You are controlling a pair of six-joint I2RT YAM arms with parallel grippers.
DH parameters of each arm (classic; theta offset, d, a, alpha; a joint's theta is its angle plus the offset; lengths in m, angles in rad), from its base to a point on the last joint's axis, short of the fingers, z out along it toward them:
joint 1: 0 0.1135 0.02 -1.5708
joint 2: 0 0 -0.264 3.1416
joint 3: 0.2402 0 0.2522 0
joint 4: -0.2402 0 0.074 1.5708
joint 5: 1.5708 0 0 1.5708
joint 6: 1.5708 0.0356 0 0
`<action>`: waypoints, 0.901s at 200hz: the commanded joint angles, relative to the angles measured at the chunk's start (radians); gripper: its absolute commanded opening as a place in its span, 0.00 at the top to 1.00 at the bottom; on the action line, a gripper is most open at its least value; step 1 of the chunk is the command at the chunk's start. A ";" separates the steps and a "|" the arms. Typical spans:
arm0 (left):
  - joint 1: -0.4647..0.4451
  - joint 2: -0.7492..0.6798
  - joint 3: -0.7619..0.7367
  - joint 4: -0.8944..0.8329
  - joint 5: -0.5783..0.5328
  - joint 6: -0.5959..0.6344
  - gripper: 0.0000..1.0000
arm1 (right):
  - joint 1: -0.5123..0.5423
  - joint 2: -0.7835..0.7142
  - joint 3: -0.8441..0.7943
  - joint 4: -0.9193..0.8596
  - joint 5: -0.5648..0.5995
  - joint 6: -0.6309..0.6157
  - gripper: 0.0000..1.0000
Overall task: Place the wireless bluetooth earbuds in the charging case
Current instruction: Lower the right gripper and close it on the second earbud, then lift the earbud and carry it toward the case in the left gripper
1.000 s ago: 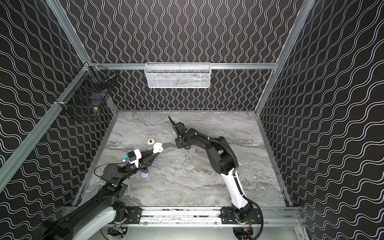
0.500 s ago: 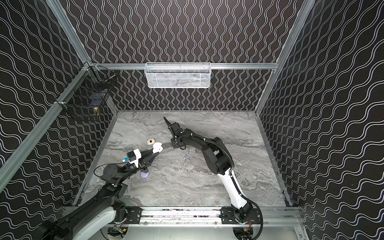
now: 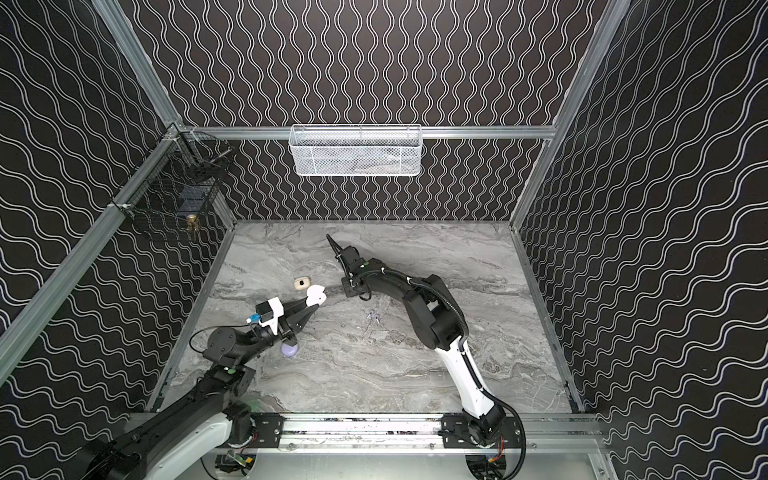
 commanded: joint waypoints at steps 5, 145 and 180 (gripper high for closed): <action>0.001 -0.009 0.001 0.026 0.001 0.000 1.00 | 0.000 0.001 -0.017 -0.065 0.011 0.015 0.86; 0.000 -0.074 -0.098 0.162 -0.125 0.005 1.00 | 0.123 -0.833 -0.470 0.275 0.125 0.193 0.90; 0.001 -0.048 -0.062 0.121 -0.106 0.014 1.00 | 0.327 -0.988 -0.552 0.475 0.153 0.192 0.89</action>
